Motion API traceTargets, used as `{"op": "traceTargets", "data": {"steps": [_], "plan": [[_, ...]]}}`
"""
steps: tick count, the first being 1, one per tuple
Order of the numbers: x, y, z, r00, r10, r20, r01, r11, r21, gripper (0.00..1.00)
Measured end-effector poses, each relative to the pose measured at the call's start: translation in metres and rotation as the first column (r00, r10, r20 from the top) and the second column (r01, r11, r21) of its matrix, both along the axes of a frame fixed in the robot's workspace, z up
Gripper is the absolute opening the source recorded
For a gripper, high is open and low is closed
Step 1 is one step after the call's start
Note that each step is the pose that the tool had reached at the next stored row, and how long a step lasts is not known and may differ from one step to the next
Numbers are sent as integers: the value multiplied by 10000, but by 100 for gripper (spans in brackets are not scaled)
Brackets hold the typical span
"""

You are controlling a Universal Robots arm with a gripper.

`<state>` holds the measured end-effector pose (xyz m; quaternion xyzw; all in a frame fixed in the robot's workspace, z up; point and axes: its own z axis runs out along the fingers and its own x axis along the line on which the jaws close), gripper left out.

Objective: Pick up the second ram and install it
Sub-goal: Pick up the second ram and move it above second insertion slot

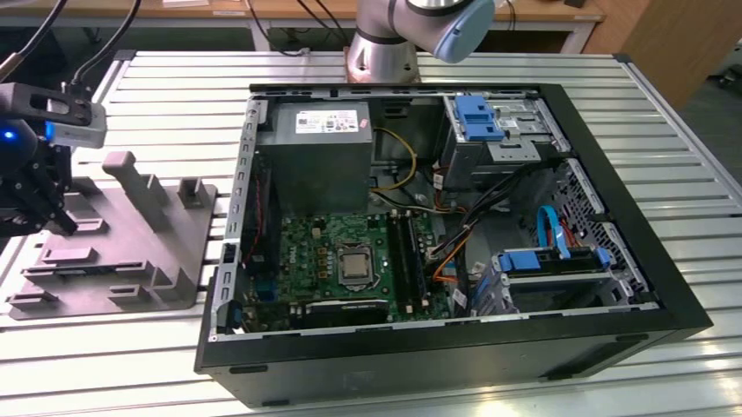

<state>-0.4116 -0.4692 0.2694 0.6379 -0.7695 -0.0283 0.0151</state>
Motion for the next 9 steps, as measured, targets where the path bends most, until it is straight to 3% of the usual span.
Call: {"op": "traceTargets", "data": {"steps": [5,7,9], "plan": [[0,0,-46,9960,895,32,-895,9960,-2,11],[-1,0,-56,9935,1131,100,-1130,9936,-11,11],[-1,0,-64,9919,1248,226,-1248,9922,-25,11]]}}
